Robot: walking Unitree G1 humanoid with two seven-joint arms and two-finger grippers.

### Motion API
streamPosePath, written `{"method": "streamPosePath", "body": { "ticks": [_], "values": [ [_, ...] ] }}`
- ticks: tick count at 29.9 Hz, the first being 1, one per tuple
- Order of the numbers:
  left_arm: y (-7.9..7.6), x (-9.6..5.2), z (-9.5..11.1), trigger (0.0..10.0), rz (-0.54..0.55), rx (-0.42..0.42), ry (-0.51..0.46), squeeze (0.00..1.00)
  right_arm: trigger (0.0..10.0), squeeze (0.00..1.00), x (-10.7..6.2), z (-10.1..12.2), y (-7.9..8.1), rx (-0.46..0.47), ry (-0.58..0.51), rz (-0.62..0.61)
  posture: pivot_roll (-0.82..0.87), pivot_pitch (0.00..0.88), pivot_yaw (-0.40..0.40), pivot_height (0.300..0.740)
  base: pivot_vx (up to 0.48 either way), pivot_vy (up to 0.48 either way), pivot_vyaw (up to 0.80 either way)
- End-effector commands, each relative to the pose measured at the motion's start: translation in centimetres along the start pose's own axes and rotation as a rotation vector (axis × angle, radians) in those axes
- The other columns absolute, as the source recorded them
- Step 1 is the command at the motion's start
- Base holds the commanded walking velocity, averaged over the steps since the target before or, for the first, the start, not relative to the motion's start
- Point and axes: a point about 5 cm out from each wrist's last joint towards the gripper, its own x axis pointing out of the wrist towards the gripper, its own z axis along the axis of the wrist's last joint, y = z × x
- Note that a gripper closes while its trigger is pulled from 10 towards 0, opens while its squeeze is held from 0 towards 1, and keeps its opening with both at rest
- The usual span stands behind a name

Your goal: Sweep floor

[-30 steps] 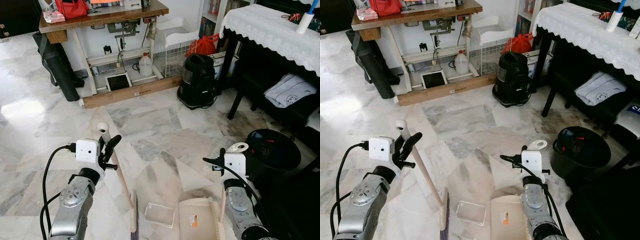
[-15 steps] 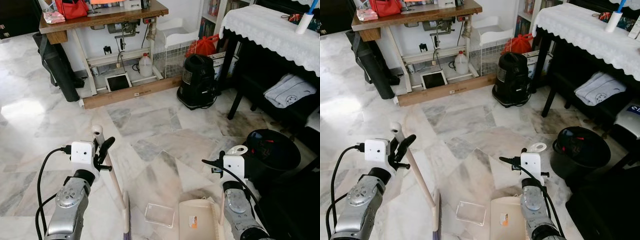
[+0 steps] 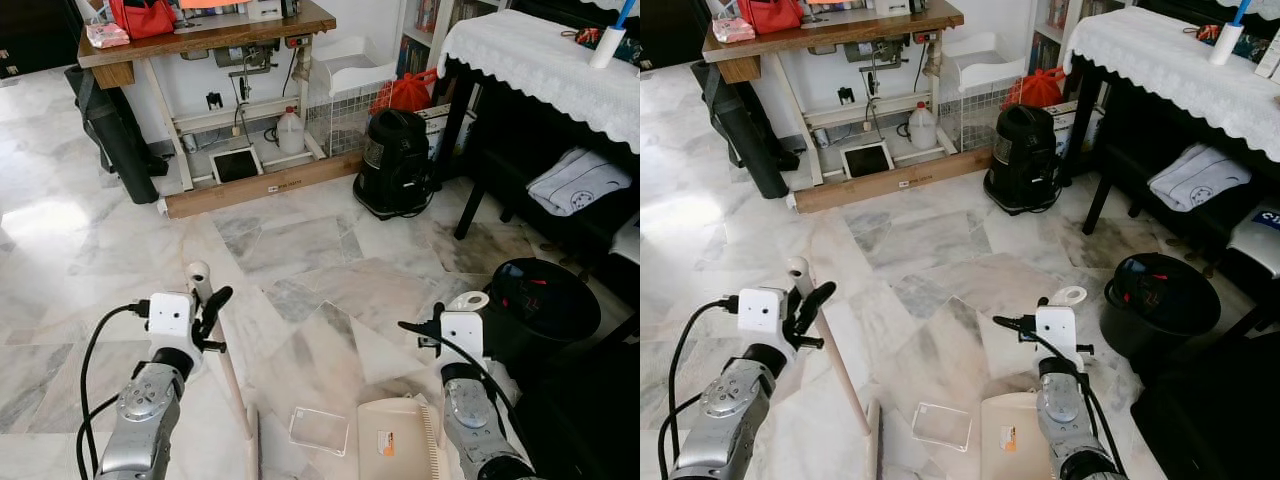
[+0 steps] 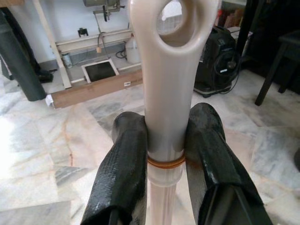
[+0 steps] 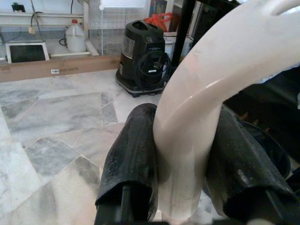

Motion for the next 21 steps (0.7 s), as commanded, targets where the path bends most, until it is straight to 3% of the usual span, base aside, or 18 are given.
{"method": "streamPosePath", "body": {
  "ticks": [1,12,21],
  "values": [
    [0.2,0.5,0.9,10.0,0.007,-0.025,-0.044,0.0,10.0,0.0,-0.5,-0.5,0.7,-0.004,0.025,0.031,0.15,0.045,0.034,0.74,0.0,0.0,0.0],
    [0.2,0.9,1.1,10.0,-0.018,-0.031,-0.045,0.0,10.0,0.0,-0.5,-0.5,0.8,0.0,0.021,0.038,0.15,0.057,0.034,0.74,0.0,0.0,0.0],
    [0.6,0.9,1.9,10.0,0.02,0.079,-0.099,0.0,10.0,0.0,-0.5,-0.5,0.8,-0.004,0.023,0.041,0.14,0.057,0.032,0.74,0.0,0.0,0.0]
  ]
}}
